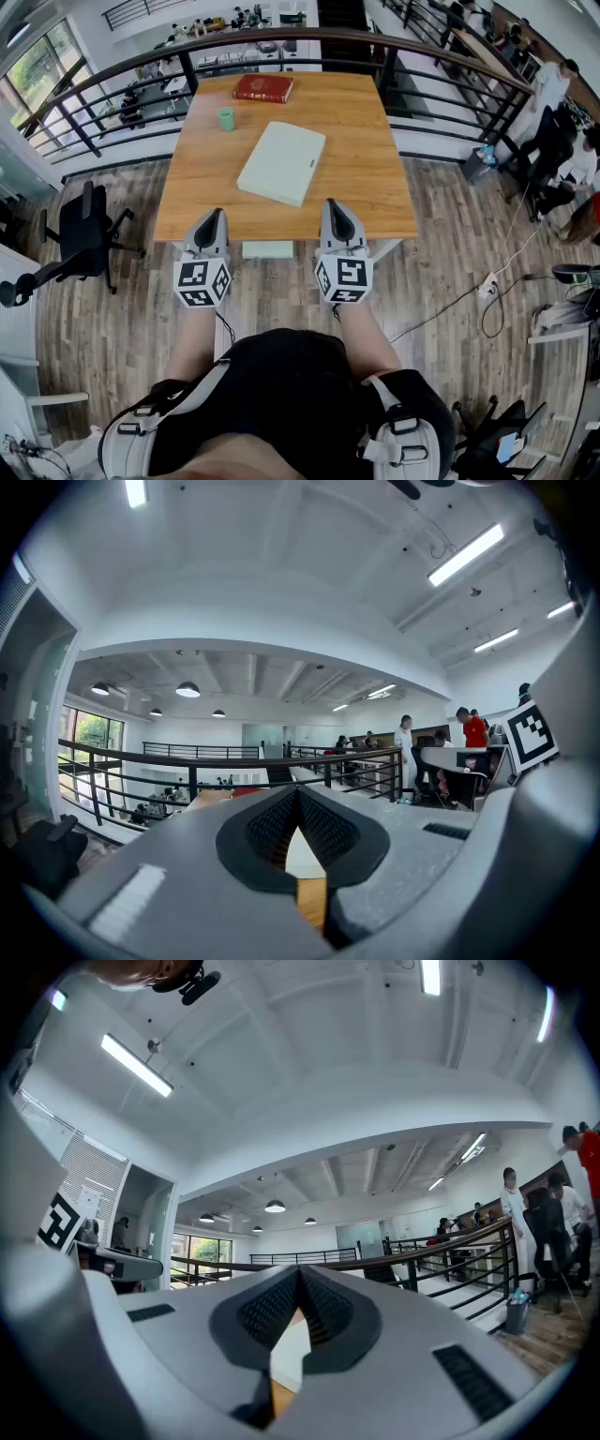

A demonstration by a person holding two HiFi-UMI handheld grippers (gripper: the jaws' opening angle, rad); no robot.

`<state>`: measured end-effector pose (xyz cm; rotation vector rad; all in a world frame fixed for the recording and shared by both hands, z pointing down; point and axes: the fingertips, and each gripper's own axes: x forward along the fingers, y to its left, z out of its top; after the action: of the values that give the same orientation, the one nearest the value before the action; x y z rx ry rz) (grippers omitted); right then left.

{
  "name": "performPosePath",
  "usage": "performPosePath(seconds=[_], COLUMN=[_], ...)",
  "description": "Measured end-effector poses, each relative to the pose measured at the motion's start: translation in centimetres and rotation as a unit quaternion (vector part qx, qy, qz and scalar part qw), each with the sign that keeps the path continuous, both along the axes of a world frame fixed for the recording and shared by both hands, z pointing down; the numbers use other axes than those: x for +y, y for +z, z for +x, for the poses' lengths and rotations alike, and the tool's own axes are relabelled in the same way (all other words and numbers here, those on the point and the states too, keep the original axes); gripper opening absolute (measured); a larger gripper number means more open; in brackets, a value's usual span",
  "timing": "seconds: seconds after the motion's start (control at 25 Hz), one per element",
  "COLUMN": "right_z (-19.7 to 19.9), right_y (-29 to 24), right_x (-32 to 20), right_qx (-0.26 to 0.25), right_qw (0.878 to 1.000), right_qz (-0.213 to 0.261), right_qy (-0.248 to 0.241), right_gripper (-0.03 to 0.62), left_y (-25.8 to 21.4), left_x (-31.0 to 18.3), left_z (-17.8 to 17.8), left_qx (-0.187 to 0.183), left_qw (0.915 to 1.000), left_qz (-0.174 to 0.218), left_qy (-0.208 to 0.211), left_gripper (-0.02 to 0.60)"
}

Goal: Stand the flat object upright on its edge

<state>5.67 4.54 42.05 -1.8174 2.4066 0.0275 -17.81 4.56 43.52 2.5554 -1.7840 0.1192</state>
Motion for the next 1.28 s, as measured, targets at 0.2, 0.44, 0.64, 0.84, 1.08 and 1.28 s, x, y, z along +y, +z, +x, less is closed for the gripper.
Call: performPosePath(seconds=[0.2, 0.44, 0.64, 0.84, 1.08, 1.28], right_z=[1.5, 3.1, 4.5, 5.5, 5.2, 4.9], right_y=[0.1, 0.3, 0.7, 0.8, 1.3, 1.6], right_x=[-0.2, -0.7, -1.0, -1.1, -1.3, -2.7], right_qx=[0.004, 0.007, 0.010, 0.010, 0.008, 0.010], right_qw=[1.000, 1.000, 1.000, 0.999, 0.999, 0.999], right_qz=[0.002, -0.002, -0.005, -0.009, -0.012, -0.015], right_qy=[0.005, -0.003, -0.020, -0.035, -0.045, -0.044], right_gripper=[0.006, 0.006, 0.006, 0.006, 0.006, 0.006], left_y=[0.2, 0.1, 0.2, 0.1, 0.6, 1.4], left_x=[0.0, -0.1, 0.0, 0.4, 0.6, -0.5], left_z=[1.7, 3.5, 5.2, 6.3, 6.8, 6.7], left_qx=[-0.007, -0.009, -0.011, -0.013, -0.020, -0.014], left_qw=[1.0000, 0.9999, 0.9997, 0.9994, 0.9993, 0.9995], left_qz=[0.003, 0.006, 0.008, 0.011, 0.008, 0.002], left_qy=[0.003, -0.003, -0.018, -0.030, -0.030, -0.029], left_gripper=[0.005, 0.005, 0.005, 0.005, 0.005, 0.005])
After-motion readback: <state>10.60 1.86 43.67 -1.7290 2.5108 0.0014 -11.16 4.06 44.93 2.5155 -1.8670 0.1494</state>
